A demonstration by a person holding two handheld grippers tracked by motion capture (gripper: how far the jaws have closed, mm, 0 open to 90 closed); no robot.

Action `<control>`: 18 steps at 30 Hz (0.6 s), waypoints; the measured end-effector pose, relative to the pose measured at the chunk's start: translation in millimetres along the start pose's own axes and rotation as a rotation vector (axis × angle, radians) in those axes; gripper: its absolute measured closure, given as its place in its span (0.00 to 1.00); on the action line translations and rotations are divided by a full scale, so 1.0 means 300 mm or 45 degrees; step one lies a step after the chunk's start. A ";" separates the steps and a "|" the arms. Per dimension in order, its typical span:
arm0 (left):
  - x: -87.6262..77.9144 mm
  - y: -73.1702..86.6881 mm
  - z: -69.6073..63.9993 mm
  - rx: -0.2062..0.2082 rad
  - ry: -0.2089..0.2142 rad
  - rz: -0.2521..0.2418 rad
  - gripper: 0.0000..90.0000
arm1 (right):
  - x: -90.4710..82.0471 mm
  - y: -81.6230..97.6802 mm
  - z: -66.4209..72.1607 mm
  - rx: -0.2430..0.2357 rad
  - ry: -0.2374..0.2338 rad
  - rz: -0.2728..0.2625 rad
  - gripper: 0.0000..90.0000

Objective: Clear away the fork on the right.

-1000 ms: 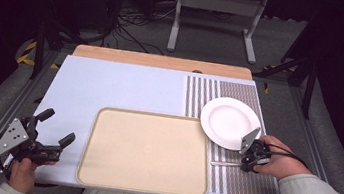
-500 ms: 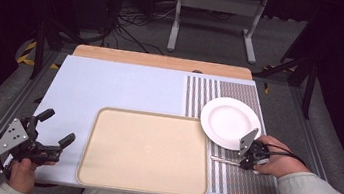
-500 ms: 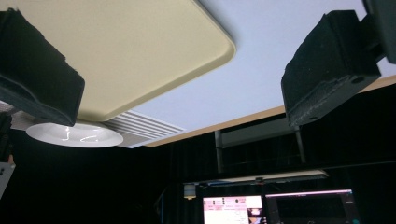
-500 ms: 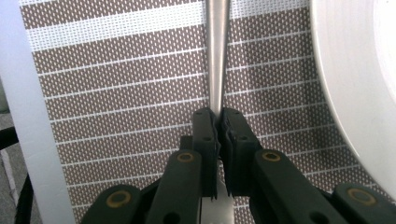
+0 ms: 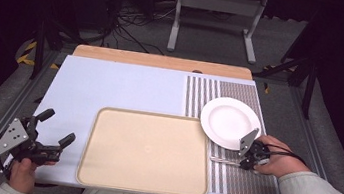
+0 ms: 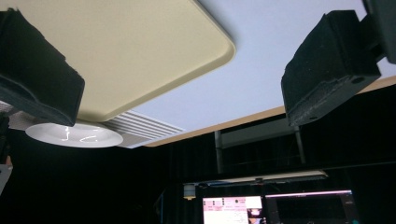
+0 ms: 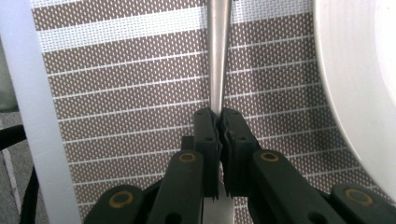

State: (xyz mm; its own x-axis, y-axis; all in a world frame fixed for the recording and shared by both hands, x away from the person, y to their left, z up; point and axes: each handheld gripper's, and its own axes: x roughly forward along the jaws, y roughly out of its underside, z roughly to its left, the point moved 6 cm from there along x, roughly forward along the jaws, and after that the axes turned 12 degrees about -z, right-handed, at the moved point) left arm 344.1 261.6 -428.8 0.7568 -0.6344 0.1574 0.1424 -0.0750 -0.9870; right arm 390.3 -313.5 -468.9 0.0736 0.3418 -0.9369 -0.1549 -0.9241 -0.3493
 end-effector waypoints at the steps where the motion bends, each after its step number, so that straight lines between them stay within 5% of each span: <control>1: 0.000 0.000 0.000 0.000 0.001 0.000 0.00 | -0.005 -0.002 0.003 0.004 0.003 0.004 0.96; 18: -0.001 -0.001 0.000 0.006 0.004 -0.001 0.00 | -0.126 -0.076 0.008 -0.045 0.090 -0.107 0.96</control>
State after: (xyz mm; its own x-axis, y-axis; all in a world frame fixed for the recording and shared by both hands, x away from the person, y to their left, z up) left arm 343.9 261.8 -428.5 0.7545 -0.6370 0.1579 0.1459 -0.0717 -0.9867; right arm 388.5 -304.9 -425.7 0.1544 0.4063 -0.9006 -0.1102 -0.8988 -0.4244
